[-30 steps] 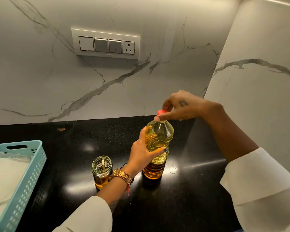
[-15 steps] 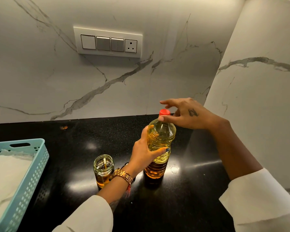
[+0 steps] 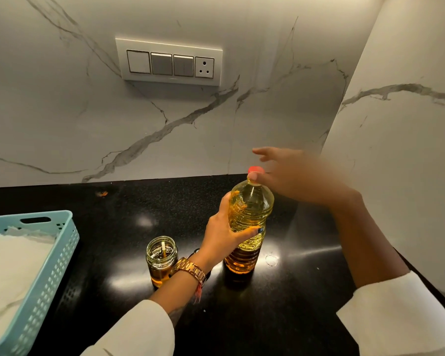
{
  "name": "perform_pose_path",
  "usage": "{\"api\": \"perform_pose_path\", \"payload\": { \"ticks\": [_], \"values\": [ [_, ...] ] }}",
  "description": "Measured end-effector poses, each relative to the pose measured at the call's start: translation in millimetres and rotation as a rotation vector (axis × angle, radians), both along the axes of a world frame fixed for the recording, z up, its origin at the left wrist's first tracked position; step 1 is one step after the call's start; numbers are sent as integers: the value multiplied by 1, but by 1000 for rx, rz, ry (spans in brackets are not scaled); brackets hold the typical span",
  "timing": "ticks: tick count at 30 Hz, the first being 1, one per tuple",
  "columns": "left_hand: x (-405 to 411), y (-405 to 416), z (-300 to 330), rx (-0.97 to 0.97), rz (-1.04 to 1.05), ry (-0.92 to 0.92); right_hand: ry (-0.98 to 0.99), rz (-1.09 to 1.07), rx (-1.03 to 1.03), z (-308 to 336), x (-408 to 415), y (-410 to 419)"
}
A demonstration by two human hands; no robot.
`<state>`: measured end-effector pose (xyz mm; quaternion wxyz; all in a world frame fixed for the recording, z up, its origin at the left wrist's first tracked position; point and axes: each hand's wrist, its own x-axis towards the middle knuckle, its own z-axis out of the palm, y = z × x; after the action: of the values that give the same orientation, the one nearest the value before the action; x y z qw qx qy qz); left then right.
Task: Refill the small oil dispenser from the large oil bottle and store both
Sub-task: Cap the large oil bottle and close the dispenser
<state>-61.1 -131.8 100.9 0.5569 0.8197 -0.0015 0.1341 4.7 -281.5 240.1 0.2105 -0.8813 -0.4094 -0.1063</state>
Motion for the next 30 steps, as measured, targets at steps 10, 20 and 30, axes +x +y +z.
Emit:
{"api": "perform_pose_path", "payload": {
  "ticks": [10,20,30],
  "values": [
    [0,1,0,11,5,16,-66,47,8,4,2,9],
    [-8,1,5,-92,-71,108,562,-166,602,-90,-34,-21],
    [-36,-20,-8,-514,57,289,836,-277,689,-181,-65,2]
  ]
}}
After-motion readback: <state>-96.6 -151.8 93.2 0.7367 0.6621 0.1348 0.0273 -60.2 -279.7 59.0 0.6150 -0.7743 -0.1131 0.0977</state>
